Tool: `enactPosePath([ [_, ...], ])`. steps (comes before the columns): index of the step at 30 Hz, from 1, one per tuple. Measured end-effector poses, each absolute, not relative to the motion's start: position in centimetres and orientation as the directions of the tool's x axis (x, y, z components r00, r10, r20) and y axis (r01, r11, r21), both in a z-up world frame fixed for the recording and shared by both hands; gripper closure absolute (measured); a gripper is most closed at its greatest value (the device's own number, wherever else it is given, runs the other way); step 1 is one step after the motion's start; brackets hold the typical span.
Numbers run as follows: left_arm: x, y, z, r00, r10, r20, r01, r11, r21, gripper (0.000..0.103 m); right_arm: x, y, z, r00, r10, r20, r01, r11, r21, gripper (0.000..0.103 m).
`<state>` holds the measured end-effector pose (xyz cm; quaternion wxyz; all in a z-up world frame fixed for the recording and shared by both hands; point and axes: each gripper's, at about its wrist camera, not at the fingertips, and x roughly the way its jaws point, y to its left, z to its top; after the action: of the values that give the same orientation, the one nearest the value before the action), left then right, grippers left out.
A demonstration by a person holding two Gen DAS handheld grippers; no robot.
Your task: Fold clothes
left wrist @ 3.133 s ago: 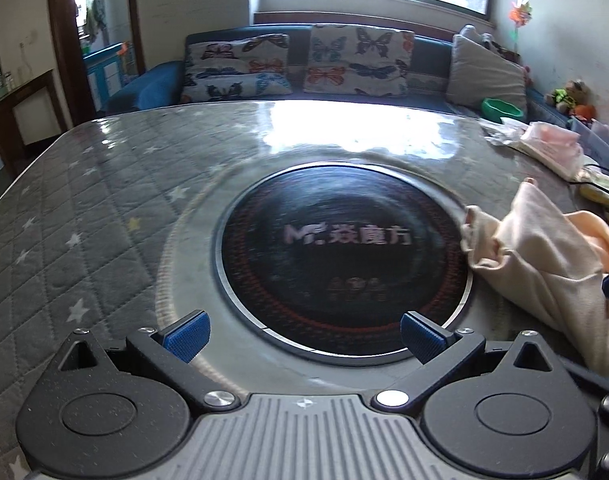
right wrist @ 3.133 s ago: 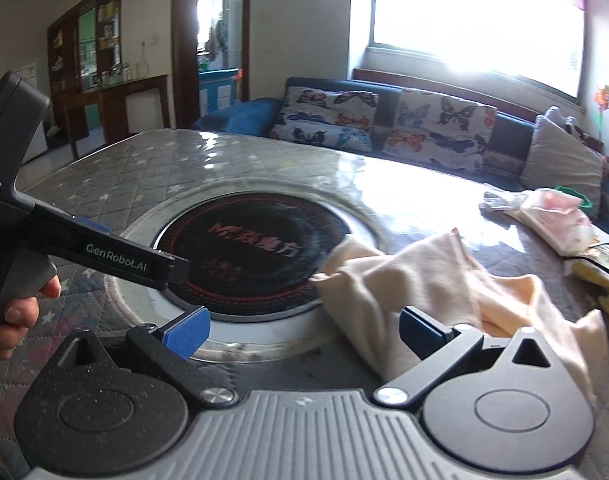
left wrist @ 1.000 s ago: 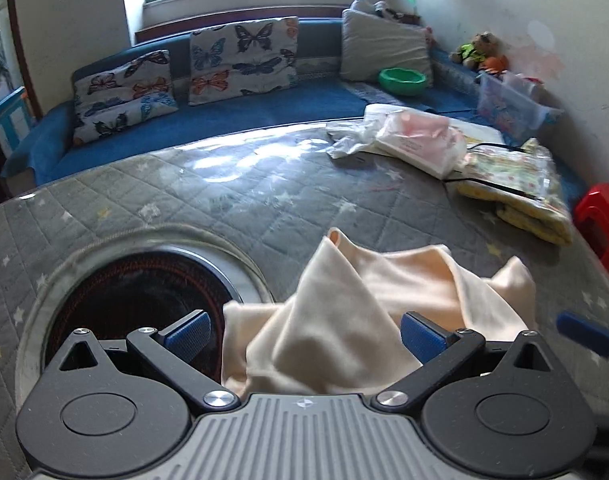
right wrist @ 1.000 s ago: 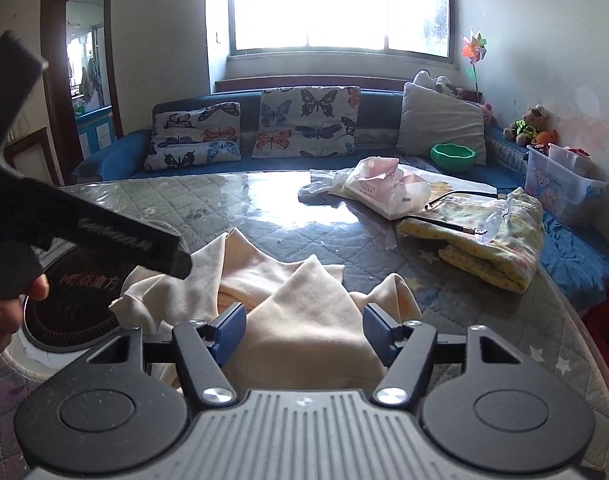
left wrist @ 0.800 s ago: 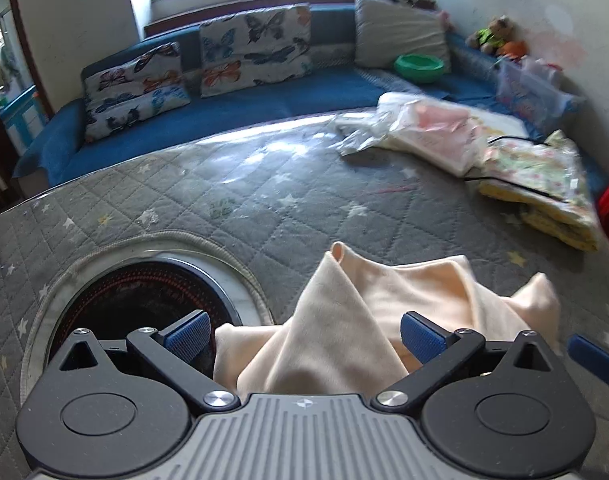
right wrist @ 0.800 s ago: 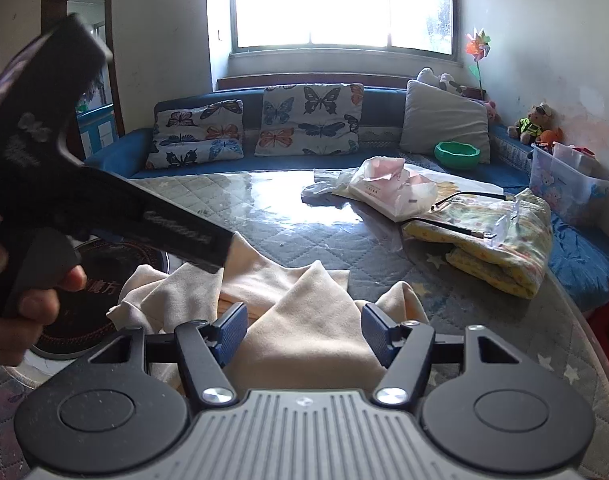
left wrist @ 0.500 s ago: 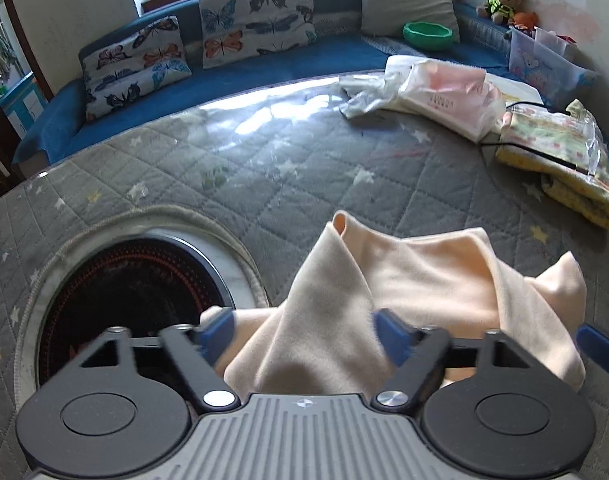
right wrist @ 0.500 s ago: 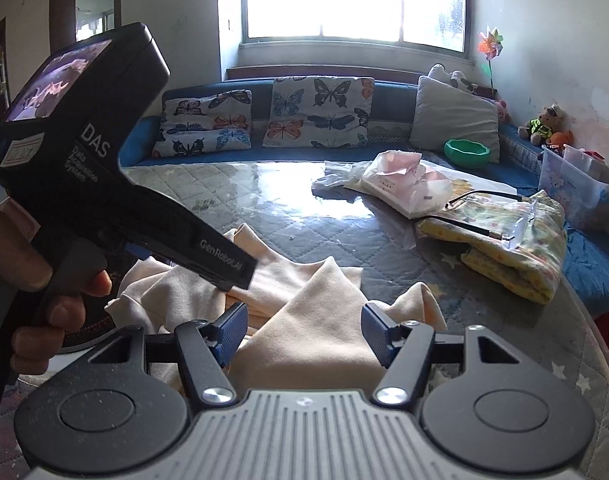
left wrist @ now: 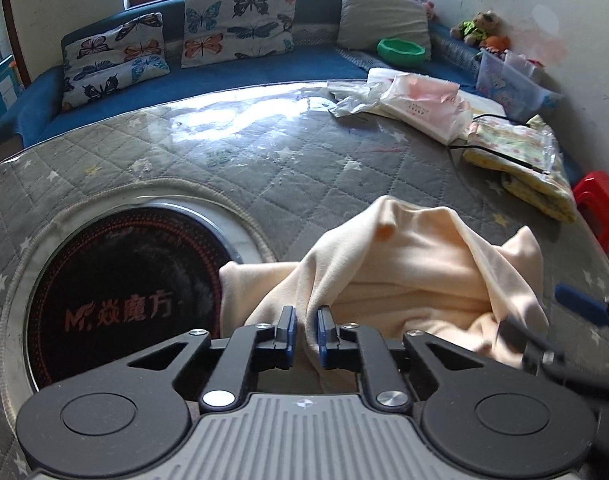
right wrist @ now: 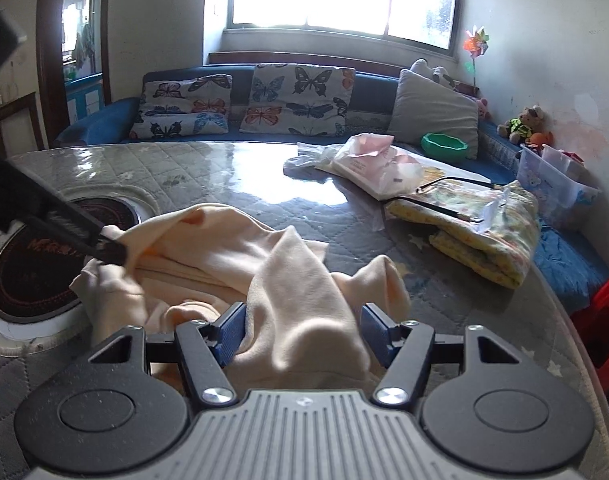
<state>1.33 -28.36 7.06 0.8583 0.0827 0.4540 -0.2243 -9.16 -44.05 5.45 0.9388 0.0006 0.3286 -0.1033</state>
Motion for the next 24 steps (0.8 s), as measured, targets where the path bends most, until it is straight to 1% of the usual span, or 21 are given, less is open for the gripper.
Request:
enactPosePath([
  [3,0.5,-26.9,7.2,0.484,-0.336,-0.808,0.471,0.878,-0.083,0.094,-9.0,-44.1,5.9,0.77,-0.193,-0.609,0.194,0.979,-0.065,0.039],
  [8,-0.5,-24.4,7.0,0.486,-0.338,-0.806,0.464,0.881,-0.089,0.097,-7.4,-43.2,6.2,0.786,-0.173,-0.594,0.154,0.985,-0.084,0.04],
  [10,-0.6,-23.5,6.8,0.485,-0.331,-0.809,0.451,0.888,-0.092,0.097,-6.5,-43.1,6.2,0.788,-0.166,-0.593,0.142,0.986,-0.088,0.041],
  [12,-0.4,-22.8,6.7,0.482,-0.326,-0.813,0.44,0.893,-0.098,0.097,-5.2,-43.1,6.1,0.787,-0.167,-0.595,0.135,0.986,-0.098,0.045],
  [13,-0.2,-22.6,6.8,0.481,-0.331,-0.812,0.439,0.892,-0.103,0.097,-4.6,-43.2,6.0,0.786,-0.171,-0.594,0.133,0.985,-0.108,0.045],
  [16,0.1,-22.5,7.4,0.496,-0.343,-0.798,0.441,0.891,-0.109,0.095,-2.5,-43.9,5.7,0.767,-0.176,-0.617,0.138,0.984,-0.109,0.048],
  [19,0.6,-22.9,7.9,0.511,-0.35,-0.785,0.446,0.889,-0.106,0.09,-0.5,-45.0,4.9,0.74,-0.177,-0.648,0.145,0.984,-0.104,0.052],
  [21,1.0,-23.6,8.1,0.519,-0.349,-0.78,0.452,0.887,-0.096,0.079,0.4,-45.7,4.2,0.724,-0.163,-0.671,0.148,0.986,-0.079,0.056],
  [22,1.1,-23.9,8.1,0.522,-0.349,-0.779,0.455,0.886,-0.092,0.075,0.7,-45.9,3.9,0.717,-0.157,-0.679,0.147,0.986,-0.073,0.057],
  [24,1.5,-24.6,8.2,0.524,-0.35,-0.777,0.459,0.884,-0.089,0.062,1.4,-46.3,3.3,0.701,-0.144,-0.699,0.145,0.988,-0.059,0.063],
])
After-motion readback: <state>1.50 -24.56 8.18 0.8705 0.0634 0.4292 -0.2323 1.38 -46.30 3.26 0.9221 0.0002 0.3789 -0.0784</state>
